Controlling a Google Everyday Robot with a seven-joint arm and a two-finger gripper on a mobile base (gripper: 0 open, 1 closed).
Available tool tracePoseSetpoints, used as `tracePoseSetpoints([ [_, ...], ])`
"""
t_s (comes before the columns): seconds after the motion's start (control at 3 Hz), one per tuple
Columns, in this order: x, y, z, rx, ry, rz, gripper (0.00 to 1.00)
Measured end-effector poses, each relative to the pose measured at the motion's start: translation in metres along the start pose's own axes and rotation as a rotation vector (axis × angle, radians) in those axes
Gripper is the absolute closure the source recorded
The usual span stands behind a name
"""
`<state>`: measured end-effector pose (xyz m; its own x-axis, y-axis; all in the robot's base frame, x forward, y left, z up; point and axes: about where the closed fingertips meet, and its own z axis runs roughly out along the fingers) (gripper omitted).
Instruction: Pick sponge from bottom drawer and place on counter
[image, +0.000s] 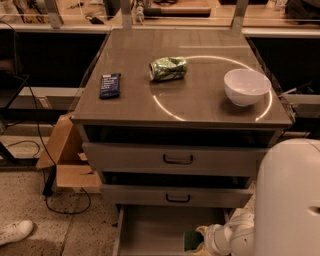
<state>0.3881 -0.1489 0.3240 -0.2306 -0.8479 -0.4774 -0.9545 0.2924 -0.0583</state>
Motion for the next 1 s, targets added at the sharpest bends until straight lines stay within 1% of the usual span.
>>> tracePoseSetpoints([
  [0.33,-0.005,-0.007,-0.009,0.012,0.014,-0.01,1.0],
  [1.0,-0.02,-0.024,-0.057,0.06,0.049,-0.021,1.0],
])
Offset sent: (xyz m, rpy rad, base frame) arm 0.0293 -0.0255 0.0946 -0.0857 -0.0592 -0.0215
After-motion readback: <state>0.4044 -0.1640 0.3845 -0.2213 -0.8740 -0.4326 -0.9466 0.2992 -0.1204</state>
